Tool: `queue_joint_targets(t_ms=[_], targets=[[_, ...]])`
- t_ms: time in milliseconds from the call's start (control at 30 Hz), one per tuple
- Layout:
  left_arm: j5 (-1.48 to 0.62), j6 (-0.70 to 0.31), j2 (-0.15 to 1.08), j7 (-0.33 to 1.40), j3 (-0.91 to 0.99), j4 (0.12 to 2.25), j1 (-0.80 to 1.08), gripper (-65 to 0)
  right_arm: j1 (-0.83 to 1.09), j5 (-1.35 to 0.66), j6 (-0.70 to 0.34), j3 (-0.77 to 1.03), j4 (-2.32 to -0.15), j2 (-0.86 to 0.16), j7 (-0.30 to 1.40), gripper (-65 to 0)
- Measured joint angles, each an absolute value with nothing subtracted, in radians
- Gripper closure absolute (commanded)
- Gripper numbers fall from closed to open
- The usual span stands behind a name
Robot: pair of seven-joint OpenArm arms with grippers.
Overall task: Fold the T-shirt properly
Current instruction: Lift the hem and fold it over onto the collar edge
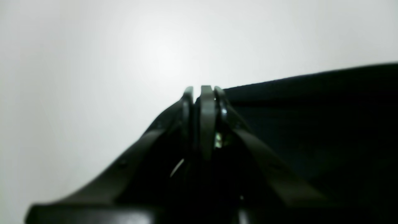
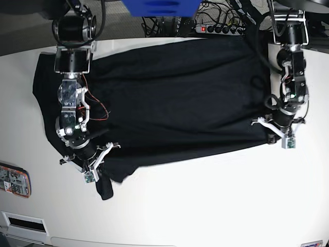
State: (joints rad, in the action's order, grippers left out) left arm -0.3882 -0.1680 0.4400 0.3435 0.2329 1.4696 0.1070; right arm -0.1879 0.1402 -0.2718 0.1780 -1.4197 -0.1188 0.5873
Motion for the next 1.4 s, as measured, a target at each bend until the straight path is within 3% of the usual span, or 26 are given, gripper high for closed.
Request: queue_joint_targets(t_ms=[467, 667, 1400], targets=[[-0.385, -0.161, 0.358, 0.345, 0.238, 1.818, 0.425, 0.0, 0.018, 0.143, -0.277, 0.315, -1.655, -0.114, 0.597, 0.0], [-0.381, -0.161, 0.278, 0.345, 0.236, 1.851, 0.483, 0.0, 0.124, 0.138, -0.270, 0.395, -1.782, -0.117, 0.582, 0.0], [-0.381, -0.160, 0.275, 0.345, 0.242, 1.984, 0.676, 0.0, 0.378, 0.147, -0.270, 0.418, -1.866, -0.116, 0.591, 0.0]])
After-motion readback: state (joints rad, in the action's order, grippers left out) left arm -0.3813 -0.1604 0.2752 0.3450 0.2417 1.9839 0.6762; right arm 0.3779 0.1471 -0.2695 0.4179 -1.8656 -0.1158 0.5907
